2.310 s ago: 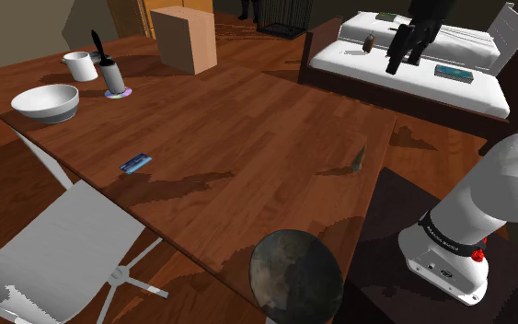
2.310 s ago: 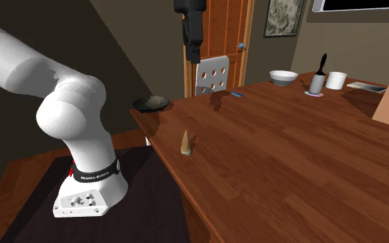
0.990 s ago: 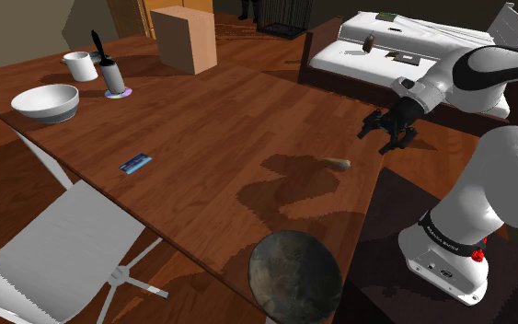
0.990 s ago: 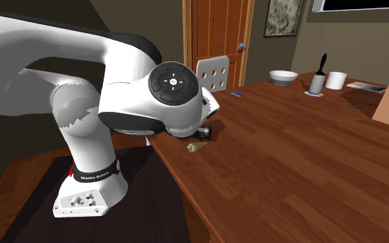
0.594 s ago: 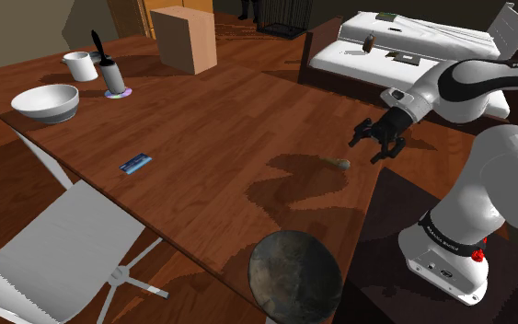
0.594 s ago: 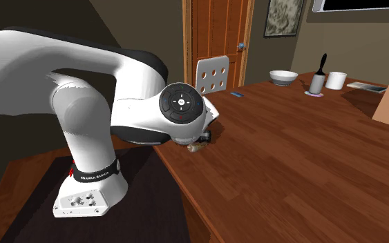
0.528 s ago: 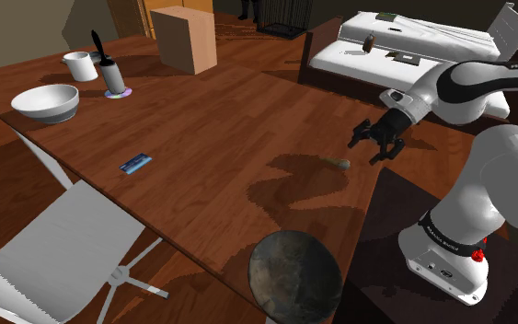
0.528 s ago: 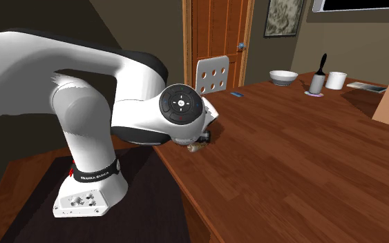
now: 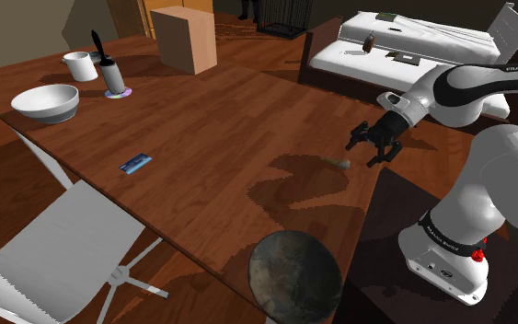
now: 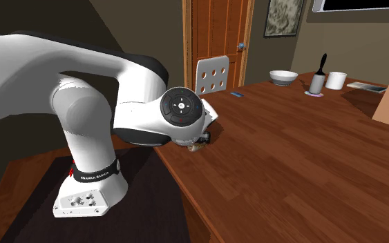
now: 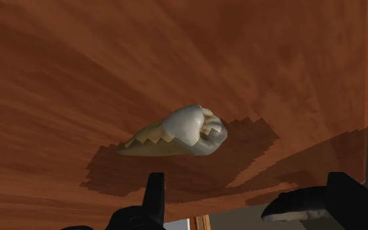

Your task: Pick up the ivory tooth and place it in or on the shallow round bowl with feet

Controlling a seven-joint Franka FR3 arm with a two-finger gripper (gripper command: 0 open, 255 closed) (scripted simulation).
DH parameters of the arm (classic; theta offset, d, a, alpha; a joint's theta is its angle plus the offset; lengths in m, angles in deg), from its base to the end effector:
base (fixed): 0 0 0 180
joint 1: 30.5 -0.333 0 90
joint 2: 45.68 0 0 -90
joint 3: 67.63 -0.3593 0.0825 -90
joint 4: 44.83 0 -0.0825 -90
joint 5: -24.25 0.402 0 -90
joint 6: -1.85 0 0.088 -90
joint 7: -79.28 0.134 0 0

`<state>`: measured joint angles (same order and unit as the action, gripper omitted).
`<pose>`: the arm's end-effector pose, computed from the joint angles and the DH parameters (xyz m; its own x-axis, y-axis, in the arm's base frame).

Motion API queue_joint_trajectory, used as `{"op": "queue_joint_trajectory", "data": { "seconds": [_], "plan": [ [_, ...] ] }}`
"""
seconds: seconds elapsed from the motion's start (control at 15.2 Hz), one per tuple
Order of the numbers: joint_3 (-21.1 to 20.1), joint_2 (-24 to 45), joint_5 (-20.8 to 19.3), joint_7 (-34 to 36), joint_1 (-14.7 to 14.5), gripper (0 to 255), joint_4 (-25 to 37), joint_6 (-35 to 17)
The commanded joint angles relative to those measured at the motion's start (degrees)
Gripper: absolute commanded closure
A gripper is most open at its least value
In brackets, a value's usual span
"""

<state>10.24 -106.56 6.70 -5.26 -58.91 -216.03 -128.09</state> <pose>0.2508 -0.0960 0.2694 0.2655 0.6281 0.7314 0.9519 -0.2914 -0.0953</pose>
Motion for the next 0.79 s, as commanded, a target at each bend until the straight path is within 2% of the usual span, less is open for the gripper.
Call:
{"op": "queue_joint_trajectory", "data": {
  "seconds": [0.0,0.59,0.66,0.73],
  "plan": [
    [0.0,0.0,0.0,0.0,0.0,255,0.0,0.0],
    [0.0,0.0,0.0,0.0,0.0,255,0.0,0.0],
    [0.0,0.0,0.0,0.0,0.0,0,0.0,0.0],
    [-12.9,3.9,0.4,15.2,1.6,0,-2.8,-5.3]
  ]
}}
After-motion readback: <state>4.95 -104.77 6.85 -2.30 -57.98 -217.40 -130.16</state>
